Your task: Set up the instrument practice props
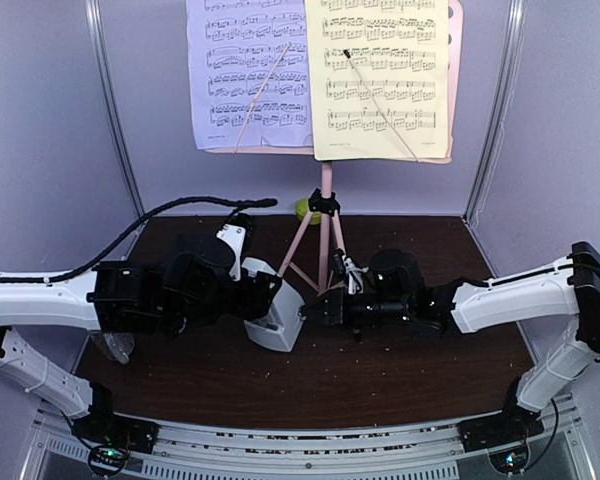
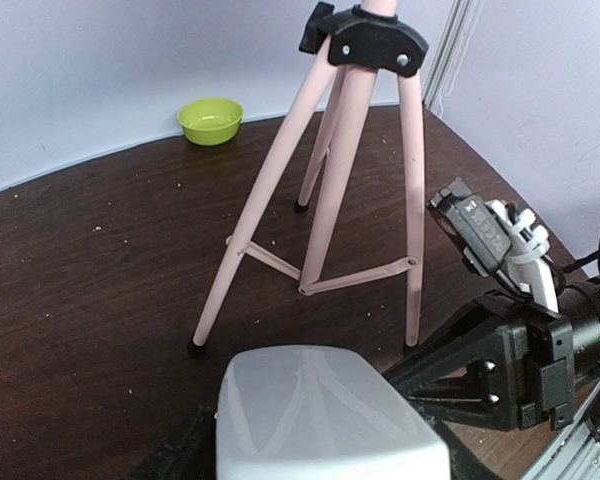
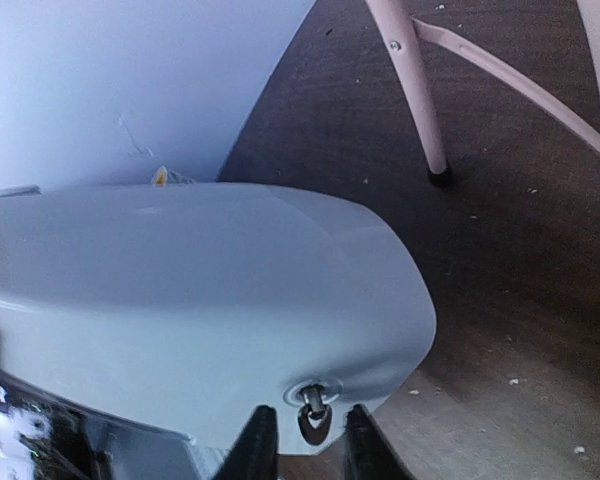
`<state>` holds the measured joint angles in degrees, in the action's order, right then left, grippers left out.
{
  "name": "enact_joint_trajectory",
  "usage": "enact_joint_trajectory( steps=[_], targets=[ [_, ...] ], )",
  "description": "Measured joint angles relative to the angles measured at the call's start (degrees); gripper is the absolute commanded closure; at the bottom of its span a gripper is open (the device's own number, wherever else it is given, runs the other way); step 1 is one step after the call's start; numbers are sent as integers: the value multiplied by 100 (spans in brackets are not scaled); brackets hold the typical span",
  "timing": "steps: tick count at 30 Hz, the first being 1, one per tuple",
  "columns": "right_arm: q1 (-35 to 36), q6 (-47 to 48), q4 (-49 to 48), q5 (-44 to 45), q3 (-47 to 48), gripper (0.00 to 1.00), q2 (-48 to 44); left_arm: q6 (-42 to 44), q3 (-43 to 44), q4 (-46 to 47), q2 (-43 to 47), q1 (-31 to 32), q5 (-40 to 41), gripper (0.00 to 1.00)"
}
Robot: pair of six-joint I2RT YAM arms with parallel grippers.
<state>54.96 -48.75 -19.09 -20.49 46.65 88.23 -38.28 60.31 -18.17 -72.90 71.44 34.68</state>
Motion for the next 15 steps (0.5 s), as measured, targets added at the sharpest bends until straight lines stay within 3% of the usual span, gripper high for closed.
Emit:
enact_joint_trajectory(
  steps=[4,15],
  targets=[
    [-46,586,638,9,-17,44,-234,-151,188,-11,-509,20,9,94],
    [-63,1228,1453,214,-527,23,-1462,-236,695,-149,-1532,-22,-343,89]
  ],
)
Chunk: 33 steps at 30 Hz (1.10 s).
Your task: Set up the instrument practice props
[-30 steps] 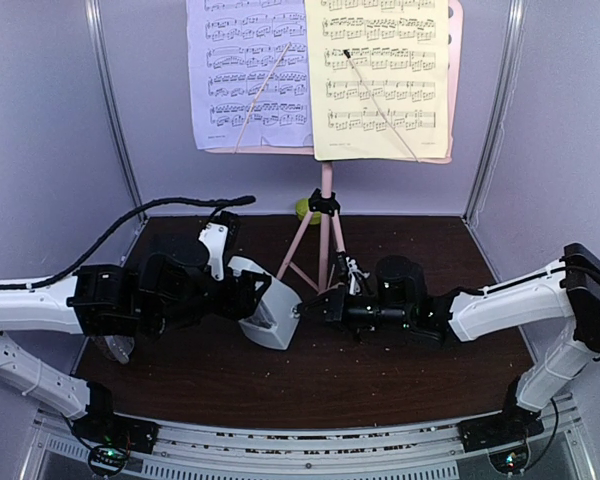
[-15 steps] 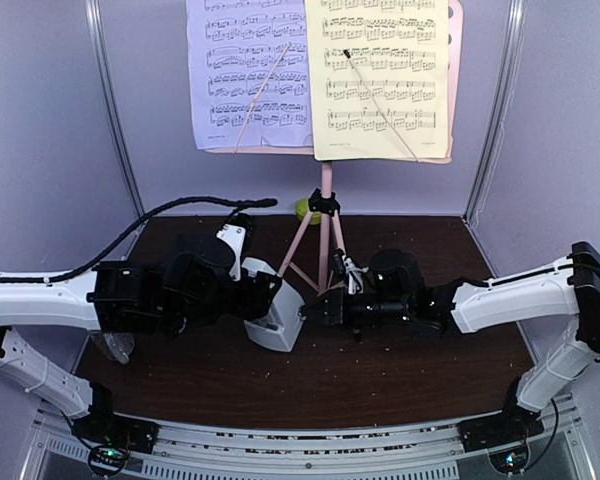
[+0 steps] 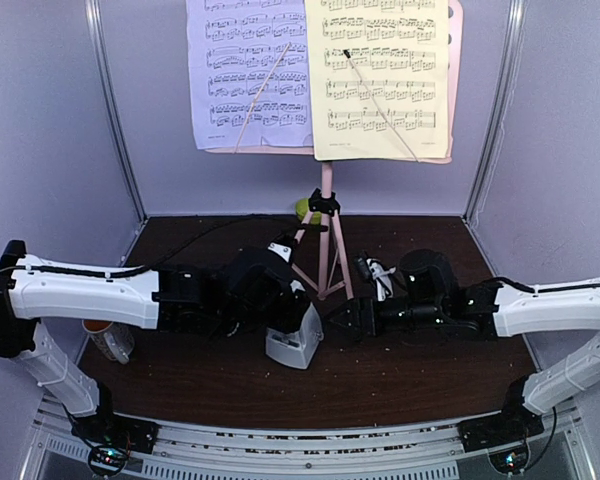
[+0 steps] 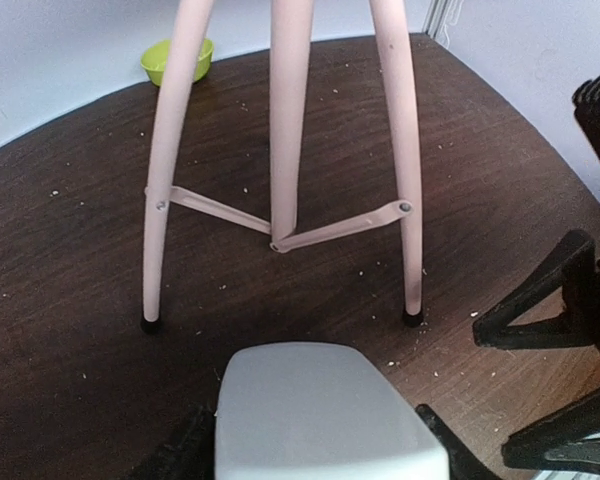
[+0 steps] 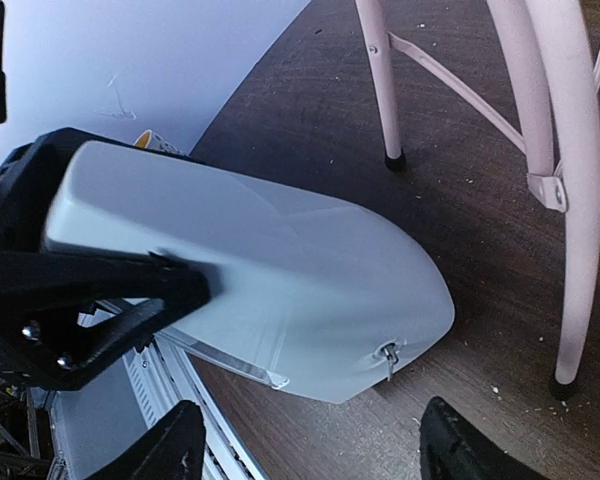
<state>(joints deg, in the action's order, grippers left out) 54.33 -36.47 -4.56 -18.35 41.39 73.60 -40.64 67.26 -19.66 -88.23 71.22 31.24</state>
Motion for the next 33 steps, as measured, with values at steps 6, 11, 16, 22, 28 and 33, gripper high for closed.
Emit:
enact_joint_trajectory(
  steps=[6,11,16,22,28,33],
  targets=[
    [-9,138,304,186,-11,17,-334,0,269,-181,-407,-44,-304,74],
    [-22,184,511,282,-13,10,-402,153,293,-203,-629,-79,-706,46],
    [-35,219,719,367,-7,2,-448,411,299,-249,-643,-114,-966,18],
    [-46,291,1023,481,184,0,-501,713,240,-61,-345,-142,-1211,2],
    [-74,310,1231,527,522,0,-503,822,-619,575,682,-142,-1283,11],
    [-74,310,1344,492,949,1,-339,815,-1499,1143,1272,-61,-1182,17]
  ],
)
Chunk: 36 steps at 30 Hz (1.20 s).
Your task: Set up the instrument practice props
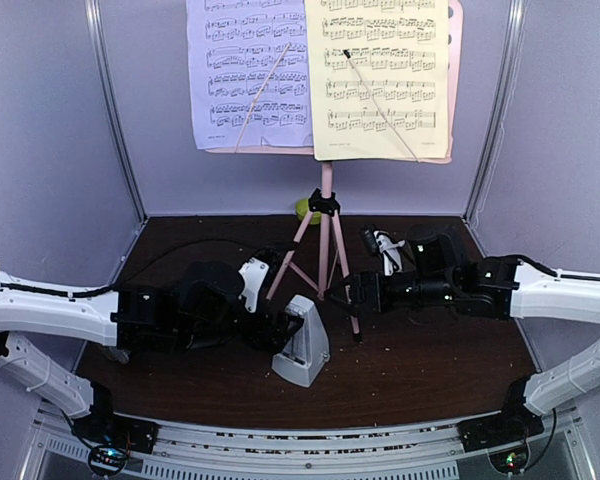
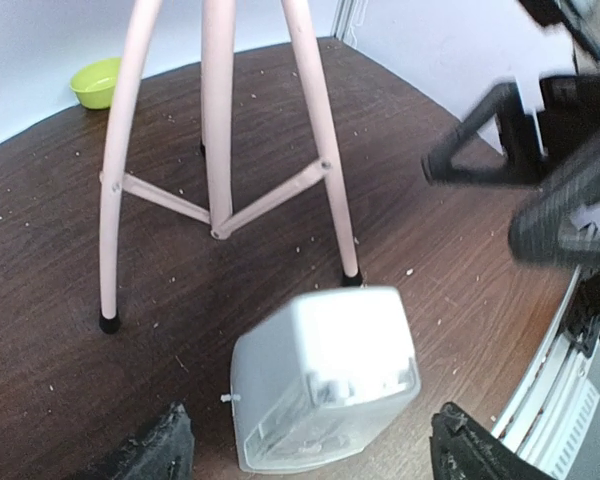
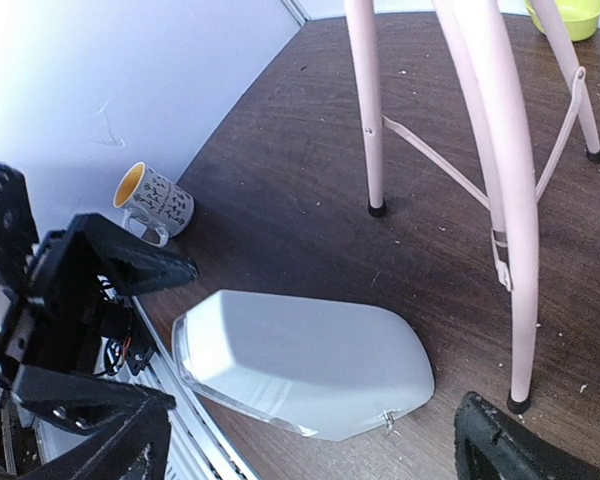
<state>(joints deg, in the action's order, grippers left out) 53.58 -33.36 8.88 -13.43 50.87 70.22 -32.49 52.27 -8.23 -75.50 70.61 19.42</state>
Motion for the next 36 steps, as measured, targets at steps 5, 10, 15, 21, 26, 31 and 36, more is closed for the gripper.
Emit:
enact_joint_trajectory(
  steps=[5,10,15,21,26,31,36],
  targets=[
    [0,-37,61,-162,470,3,426,98,-337,354,-7,229,160,19],
    [0,-109,98,-358,752,7,839,258,-337,748,-87,284,339,24],
    [0,-173,144,-529,850,11,1163,358,-284,870,-315,284,503,30],
    [0,-273,136,-662,879,15,1316,374,-280,894,-428,284,625,35],
    [0,-302,98,-721,879,18,1338,455,-258,1003,-428,284,680,37],
    [0,-295,85,-732,879,20,1338,557,-170,1119,-446,284,682,44],
    [0,-280,83,-728,876,21,1338,599,-146,1163,-446,284,675,55]
  ],
)
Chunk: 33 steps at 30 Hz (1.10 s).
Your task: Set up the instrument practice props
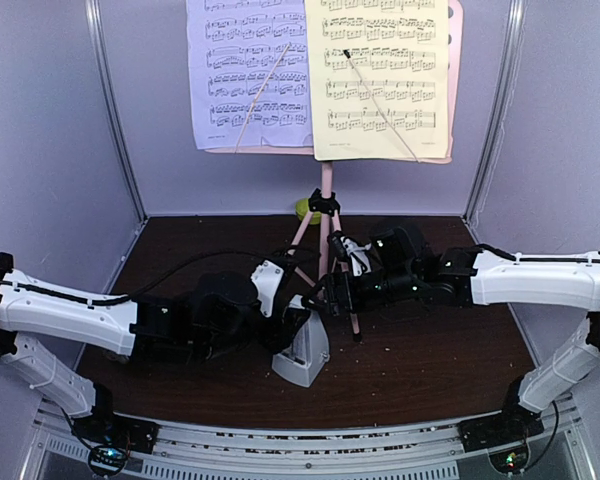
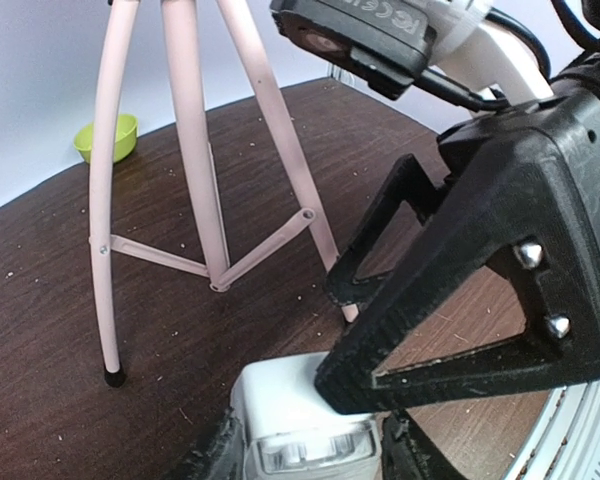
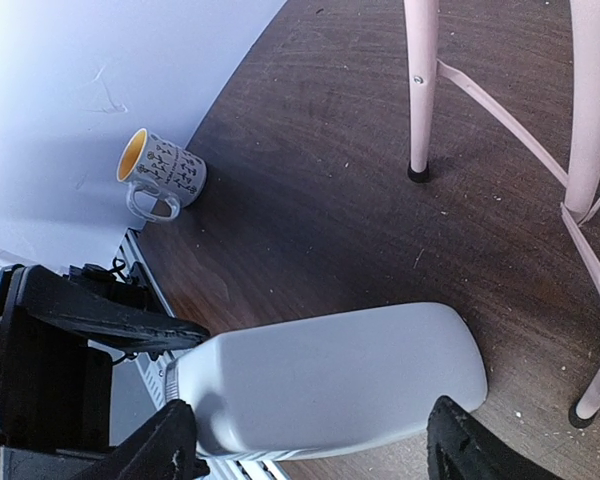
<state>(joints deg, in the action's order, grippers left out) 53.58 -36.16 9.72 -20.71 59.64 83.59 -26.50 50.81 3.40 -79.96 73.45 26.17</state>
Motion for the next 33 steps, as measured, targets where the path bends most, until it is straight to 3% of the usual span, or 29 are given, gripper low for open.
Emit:
enact_joint_trajectory(
  steps=[13,33],
  targets=[
    [24,120,-68,35,-31,24,0,31,-455,404,343,-7,-295,84],
    [101,289,-299,-44,-153,27,11,243,-920,728,752,-39,-621,96]
  ],
)
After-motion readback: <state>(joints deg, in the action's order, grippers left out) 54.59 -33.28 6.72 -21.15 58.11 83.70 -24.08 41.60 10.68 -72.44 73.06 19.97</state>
